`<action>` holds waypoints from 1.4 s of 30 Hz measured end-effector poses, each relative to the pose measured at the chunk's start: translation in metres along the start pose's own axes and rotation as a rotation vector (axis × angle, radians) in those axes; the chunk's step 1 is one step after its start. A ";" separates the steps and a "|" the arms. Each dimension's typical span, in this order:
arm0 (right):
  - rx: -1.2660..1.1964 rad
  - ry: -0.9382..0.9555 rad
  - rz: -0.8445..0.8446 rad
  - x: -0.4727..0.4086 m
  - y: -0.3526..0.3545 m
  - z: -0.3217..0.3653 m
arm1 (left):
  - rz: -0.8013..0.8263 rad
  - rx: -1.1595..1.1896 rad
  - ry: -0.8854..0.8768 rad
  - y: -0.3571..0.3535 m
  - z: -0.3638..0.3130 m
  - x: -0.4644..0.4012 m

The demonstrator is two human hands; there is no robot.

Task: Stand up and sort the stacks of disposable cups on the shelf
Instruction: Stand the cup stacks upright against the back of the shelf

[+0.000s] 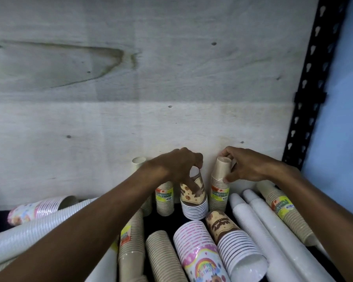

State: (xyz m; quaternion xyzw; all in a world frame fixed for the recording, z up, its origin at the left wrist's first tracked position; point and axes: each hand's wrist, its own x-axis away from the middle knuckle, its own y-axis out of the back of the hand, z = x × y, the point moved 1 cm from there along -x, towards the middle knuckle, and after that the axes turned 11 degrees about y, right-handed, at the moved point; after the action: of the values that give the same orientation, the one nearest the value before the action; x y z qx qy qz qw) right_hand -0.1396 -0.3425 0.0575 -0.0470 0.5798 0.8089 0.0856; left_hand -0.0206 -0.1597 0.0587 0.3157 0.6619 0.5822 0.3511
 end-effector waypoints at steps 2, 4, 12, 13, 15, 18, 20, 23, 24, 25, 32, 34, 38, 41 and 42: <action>-0.010 0.006 -0.006 0.000 0.000 0.000 | 0.038 0.006 0.008 0.003 0.001 0.001; -0.023 0.012 -0.010 0.001 0.000 0.001 | 0.049 0.003 0.007 0.006 0.002 0.002; -0.030 0.029 -0.036 0.002 -0.004 0.002 | -0.006 -0.060 -0.007 0.001 -0.001 0.000; -0.027 0.023 -0.036 0.002 -0.004 0.002 | -0.017 -0.059 -0.019 0.001 -0.002 0.000; -0.022 0.010 -0.042 0.003 -0.006 0.002 | -0.051 -0.070 -0.051 0.000 -0.006 0.001; -0.030 -0.007 -0.061 0.006 -0.010 0.003 | -0.074 -0.072 -0.069 -0.002 -0.008 0.004; -0.044 -0.016 -0.074 0.007 -0.012 0.003 | -0.059 -0.039 -0.054 -0.001 -0.006 0.005; -0.073 -0.027 -0.088 0.009 -0.013 0.002 | -0.013 0.008 -0.018 -0.001 -0.003 0.006; -0.082 -0.026 -0.092 0.009 -0.013 0.002 | 0.004 0.002 -0.012 -0.001 -0.003 0.006; -0.088 -0.023 -0.097 0.009 -0.013 0.002 | 0.018 -0.004 -0.009 -0.002 -0.003 0.006; -0.107 -0.001 -0.146 0.008 -0.014 0.003 | -0.036 0.014 0.004 -0.005 -0.004 0.005; -0.115 -0.004 -0.154 0.008 -0.016 0.001 | -0.033 0.024 0.005 -0.009 -0.006 0.004; -0.133 -0.004 -0.178 0.008 -0.018 0.000 | -0.036 0.035 0.014 -0.012 -0.010 0.005; -0.165 -0.022 -0.180 0.013 -0.019 -0.001 | -0.030 0.015 0.030 -0.012 -0.013 0.007; -0.181 -0.034 -0.173 0.016 -0.018 -0.002 | -0.029 0.012 0.038 -0.011 -0.014 0.009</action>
State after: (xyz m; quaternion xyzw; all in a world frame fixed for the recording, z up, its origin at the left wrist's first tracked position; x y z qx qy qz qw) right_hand -0.1513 -0.3373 0.0370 -0.0907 0.4965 0.8483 0.1603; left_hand -0.0378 -0.1613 0.0483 0.2969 0.6765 0.5790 0.3449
